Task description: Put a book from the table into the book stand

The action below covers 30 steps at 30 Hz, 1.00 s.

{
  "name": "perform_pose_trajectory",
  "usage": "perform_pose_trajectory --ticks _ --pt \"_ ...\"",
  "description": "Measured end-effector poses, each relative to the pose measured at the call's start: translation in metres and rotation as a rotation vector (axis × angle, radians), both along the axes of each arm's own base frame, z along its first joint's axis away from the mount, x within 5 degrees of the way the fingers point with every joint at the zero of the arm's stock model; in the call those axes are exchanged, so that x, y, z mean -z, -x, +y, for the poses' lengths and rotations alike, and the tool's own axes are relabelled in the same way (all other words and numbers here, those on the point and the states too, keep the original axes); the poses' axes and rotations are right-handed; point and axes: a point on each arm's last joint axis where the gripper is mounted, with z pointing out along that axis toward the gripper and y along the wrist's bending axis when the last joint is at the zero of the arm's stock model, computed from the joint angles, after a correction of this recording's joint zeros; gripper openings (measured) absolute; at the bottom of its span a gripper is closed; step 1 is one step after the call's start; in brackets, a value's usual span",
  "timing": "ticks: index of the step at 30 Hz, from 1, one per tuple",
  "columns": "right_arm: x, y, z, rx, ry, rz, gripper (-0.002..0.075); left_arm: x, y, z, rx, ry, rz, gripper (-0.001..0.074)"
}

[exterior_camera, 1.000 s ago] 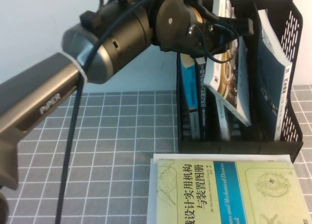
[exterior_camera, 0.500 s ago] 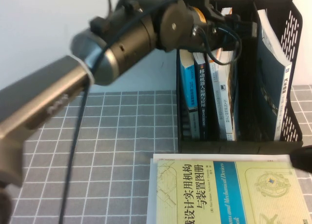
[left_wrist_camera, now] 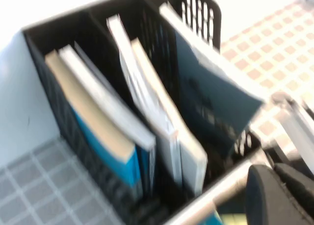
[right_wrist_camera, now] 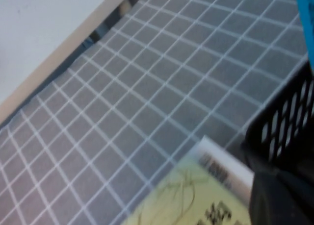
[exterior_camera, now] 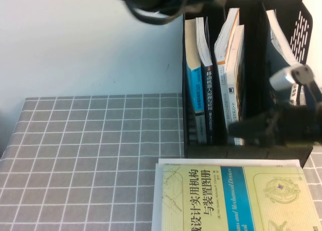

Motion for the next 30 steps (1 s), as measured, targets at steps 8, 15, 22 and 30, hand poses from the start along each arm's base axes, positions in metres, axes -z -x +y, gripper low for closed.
perform_pose_trajectory --ticks 8,15,22,30 --pt "-0.030 -0.031 0.008 0.042 -0.073 -0.140 -0.0003 0.000 0.036 0.025 0.066 -0.150 0.136 0.0001" --pt "-0.091 0.007 0.006 -0.122 -0.012 -0.221 -0.0003 0.022 0.070 0.048 0.110 -0.177 0.192 0.0001" --pt "-0.088 0.074 -0.025 -0.279 0.416 0.089 -0.0003 0.071 0.106 0.087 0.082 -0.212 0.074 0.0001" --pt "-0.071 0.128 -0.079 0.082 0.807 0.104 -0.0003 0.133 0.126 0.123 -0.141 -0.222 0.115 0.0001"
